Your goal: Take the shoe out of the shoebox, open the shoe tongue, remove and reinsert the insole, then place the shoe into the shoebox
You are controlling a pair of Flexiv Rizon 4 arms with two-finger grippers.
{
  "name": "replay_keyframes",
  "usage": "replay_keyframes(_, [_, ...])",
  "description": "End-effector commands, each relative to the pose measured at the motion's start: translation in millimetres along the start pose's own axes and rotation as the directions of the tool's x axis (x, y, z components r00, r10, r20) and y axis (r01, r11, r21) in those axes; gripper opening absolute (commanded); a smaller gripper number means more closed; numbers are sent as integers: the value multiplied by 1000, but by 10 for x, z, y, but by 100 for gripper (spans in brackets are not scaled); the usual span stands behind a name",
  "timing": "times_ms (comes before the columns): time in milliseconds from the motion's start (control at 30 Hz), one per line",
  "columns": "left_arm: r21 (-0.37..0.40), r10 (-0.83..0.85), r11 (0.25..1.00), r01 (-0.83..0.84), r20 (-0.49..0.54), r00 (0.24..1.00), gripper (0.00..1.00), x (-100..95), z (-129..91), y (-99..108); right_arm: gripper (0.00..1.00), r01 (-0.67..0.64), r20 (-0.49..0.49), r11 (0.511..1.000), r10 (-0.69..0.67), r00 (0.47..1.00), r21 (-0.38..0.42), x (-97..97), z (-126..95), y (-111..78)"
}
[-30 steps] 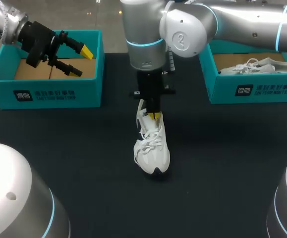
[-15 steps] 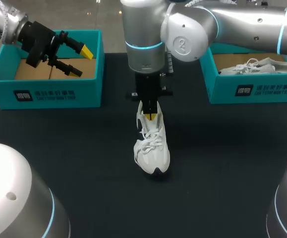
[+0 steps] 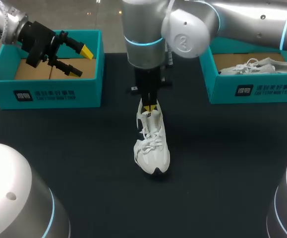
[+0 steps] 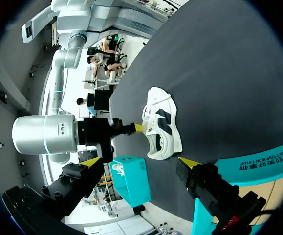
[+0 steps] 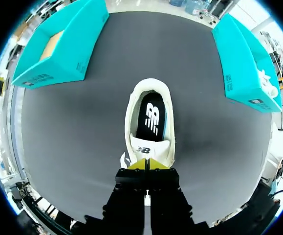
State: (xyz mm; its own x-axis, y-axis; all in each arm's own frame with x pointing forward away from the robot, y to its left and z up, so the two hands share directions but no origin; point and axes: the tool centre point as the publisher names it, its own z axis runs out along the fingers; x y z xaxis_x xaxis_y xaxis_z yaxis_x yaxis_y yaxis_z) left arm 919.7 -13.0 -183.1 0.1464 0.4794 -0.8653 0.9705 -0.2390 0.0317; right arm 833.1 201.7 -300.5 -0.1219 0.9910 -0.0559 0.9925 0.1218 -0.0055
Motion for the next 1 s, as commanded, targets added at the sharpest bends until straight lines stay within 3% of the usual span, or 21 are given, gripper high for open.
replay_keyframes(33, [1,0,1000,0,-3,1000,100,-1,-6,-1,0,49,46,997,-46,998,-60,-44,-78,-37])
replay_keyframes(1000, [1,0,1000,0,-3,1000,100,-1,-6,-1,0,49,46,997,-46,998,-60,-44,-78,-37])
